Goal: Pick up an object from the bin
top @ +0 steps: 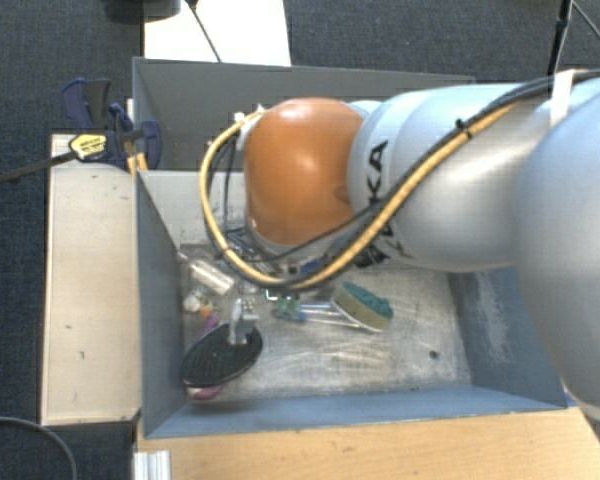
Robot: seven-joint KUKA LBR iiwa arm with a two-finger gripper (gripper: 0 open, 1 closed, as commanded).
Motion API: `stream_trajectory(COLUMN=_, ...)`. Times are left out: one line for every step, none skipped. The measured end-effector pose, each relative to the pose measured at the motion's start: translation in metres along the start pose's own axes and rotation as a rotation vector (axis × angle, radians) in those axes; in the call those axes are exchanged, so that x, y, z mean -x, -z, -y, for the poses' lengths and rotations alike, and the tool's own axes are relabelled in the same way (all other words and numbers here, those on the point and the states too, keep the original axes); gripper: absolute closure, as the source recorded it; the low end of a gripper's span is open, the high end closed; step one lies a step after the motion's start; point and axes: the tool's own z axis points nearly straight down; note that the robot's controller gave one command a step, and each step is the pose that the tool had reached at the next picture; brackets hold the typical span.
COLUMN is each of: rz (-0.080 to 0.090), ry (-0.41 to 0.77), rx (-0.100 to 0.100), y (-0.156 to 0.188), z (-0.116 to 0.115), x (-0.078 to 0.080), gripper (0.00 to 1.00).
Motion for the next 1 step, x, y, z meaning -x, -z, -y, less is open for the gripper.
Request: stream_trajectory(rz=0.007, ry=0.627, rx=0.0, y=-0.1214, z=-0.0134, x=-0.0231, gripper=0.0)
